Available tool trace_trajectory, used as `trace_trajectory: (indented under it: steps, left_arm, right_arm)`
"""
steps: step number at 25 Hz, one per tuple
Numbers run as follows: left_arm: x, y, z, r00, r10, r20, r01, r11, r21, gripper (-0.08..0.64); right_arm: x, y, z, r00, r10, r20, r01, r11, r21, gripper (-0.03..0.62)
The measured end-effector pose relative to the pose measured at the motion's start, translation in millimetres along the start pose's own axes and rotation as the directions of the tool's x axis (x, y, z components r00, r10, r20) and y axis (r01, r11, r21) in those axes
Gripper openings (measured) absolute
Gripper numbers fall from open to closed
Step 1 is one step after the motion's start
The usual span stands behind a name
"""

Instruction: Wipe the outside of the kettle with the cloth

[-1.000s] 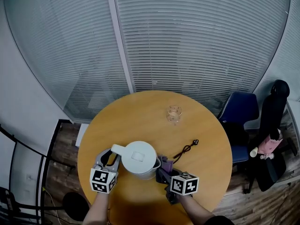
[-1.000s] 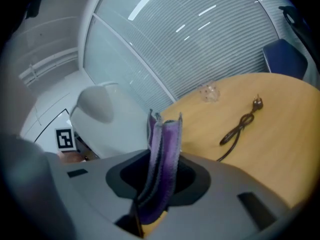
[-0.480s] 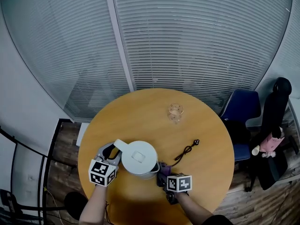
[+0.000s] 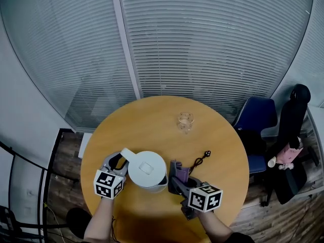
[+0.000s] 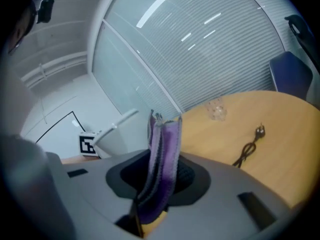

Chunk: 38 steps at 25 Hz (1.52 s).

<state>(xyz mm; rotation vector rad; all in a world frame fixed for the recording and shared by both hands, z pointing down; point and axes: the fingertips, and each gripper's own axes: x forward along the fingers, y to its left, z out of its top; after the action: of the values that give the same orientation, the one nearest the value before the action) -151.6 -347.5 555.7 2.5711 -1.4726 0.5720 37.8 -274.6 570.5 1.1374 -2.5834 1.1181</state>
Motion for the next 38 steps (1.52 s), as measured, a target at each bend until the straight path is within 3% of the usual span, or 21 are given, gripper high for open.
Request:
trace_trajectory:
  steps: [5, 11, 16, 22, 29, 38]
  left_arm:
    - [0.8, 0.9, -0.9, 1.000, -0.001, -0.002, 0.001, 1.000, -0.001, 0.138]
    - [3.6, 2.9, -1.1, 1.000, -0.001, -0.004, 0.001, 1.000, -0.007, 0.138]
    - [3.9, 3.9, 0.5, 1.000, -0.006, -0.004, 0.006, 1.000, -0.010, 0.138]
    - [5.3, 3.6, 1.0, 1.000, -0.013, 0.003, 0.013, 1.000, -0.012, 0.138]
    - [6.5, 2.7, 1.0, 1.000, -0.019, 0.013, 0.019, 1.000, -0.012, 0.138]
    - [6.8, 4.0, 0.2, 1.000, -0.019, 0.009, 0.019, 1.000, -0.017, 0.138]
  right_arm:
    - [-10.9, 26.8, 42.0, 0.995, 0.077, 0.056, -0.072, 0.994, -0.078, 0.100]
    - [-6.4, 40.0, 54.9, 0.992, 0.125, 0.025, -0.120, 0.980, -0.156, 0.100]
    - [10.4, 20.8, 35.4, 0.991, 0.126, -0.038, -0.129, 0.988, -0.084, 0.100]
    - [43.0, -29.7, -21.7, 0.988, 0.057, -0.146, -0.055, 0.998, 0.014, 0.100]
    - [64.8, -76.8, -95.7, 0.959, -0.048, -0.279, 0.074, 0.994, 0.083, 0.100]
    - [68.8, -82.2, -108.3, 0.937, -0.098, -0.334, 0.133, 0.987, 0.085, 0.100]
